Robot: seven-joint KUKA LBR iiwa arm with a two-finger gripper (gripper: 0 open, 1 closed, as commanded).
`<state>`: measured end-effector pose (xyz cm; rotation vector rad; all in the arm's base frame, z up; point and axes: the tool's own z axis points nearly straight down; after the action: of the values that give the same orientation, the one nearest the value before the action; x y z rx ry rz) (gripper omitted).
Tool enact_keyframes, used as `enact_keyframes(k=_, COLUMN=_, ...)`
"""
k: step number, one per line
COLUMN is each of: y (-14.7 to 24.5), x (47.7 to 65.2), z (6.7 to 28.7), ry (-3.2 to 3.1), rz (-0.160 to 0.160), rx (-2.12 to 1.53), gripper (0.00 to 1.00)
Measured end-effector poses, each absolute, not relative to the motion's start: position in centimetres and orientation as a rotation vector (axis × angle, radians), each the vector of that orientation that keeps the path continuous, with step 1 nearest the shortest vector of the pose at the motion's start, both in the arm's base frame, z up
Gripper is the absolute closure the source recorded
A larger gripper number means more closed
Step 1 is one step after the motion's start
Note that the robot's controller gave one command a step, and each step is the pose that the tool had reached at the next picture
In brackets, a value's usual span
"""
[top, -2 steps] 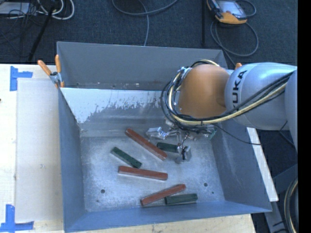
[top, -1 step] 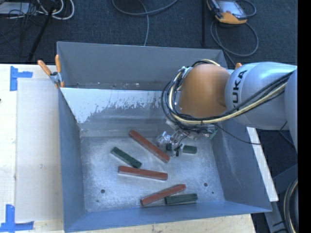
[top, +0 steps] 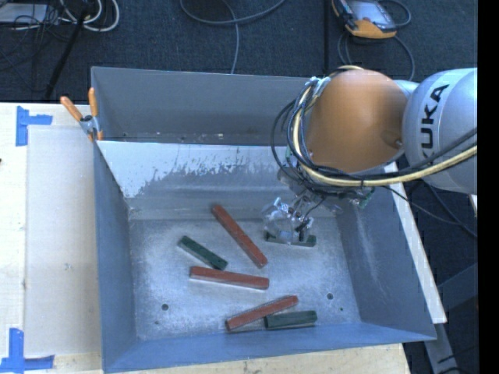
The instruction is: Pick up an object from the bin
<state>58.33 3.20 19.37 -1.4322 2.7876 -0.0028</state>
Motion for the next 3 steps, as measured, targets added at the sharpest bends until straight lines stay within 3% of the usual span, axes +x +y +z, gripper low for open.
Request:
enact_keyframes(k=1, y=3.1, x=58.2, z=18.9, ry=2.795, rz=0.002, rx=-1.430, gripper=0.00)
enact_keyframes(k=2, y=9.8, x=53.6, z=12.9, ry=2.812, rz=0.012, rx=-1.419, gripper=0.00)
enact_keyframes(k=3, y=14.0, x=53.4, z=11.4, ry=2.868, rz=0.005, rx=-1.287, gripper=0.00)
